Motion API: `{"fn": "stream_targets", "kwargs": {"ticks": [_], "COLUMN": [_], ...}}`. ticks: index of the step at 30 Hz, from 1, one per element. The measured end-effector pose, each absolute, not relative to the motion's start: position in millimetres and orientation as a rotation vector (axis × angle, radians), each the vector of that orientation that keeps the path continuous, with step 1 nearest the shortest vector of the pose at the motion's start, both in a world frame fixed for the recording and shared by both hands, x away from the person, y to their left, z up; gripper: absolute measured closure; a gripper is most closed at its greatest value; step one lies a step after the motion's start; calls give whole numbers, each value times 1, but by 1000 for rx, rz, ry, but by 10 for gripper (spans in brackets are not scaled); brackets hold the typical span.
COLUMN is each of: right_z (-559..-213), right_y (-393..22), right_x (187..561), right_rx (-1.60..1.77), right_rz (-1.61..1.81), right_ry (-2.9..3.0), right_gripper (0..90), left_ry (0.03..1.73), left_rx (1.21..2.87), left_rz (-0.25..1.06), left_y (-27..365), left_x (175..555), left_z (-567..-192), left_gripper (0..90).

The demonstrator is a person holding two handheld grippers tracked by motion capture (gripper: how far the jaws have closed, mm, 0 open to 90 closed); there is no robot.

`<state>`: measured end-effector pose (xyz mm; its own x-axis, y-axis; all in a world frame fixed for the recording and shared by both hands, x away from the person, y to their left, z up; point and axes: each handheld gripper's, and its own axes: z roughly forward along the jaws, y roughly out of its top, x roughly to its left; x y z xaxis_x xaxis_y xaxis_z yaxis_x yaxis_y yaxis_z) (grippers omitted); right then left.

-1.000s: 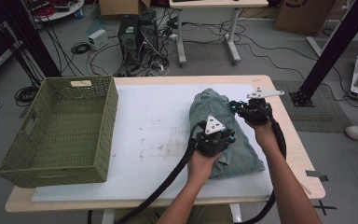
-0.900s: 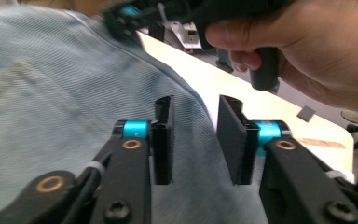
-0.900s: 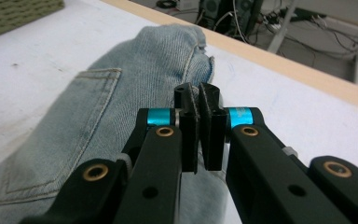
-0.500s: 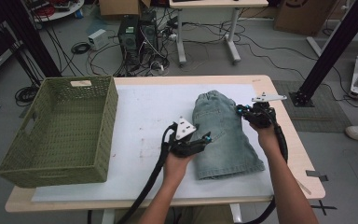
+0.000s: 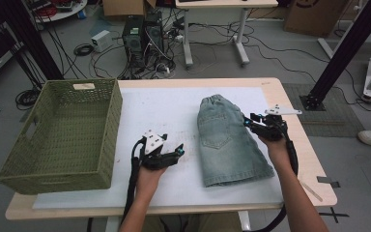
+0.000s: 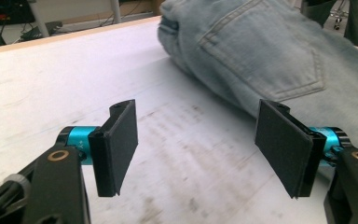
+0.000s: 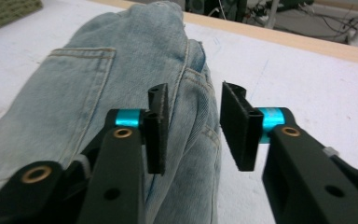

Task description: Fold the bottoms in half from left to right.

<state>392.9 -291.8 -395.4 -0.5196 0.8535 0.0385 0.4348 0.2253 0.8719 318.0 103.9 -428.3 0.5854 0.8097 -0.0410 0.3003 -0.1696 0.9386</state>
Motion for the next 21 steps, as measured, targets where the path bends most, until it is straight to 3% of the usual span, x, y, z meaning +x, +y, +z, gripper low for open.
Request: {"fn": "stream_targets", "kwargs": {"ticks": [10,21], "right_z": [-408,-430], "right_y": [-304,-311], "right_x": [358,322], "right_rx": [1132,1136], "right_rz": [1234,1280], "right_ry": [2134,2260], "right_gripper": [556,601], "left_ry": [918,936], "left_rx": [1718,1725], "left_rz": [600,609], "left_y": [118,122], "left_x": [317,317], "left_z": [-426,-427], "left_gripper": [283,285]}}
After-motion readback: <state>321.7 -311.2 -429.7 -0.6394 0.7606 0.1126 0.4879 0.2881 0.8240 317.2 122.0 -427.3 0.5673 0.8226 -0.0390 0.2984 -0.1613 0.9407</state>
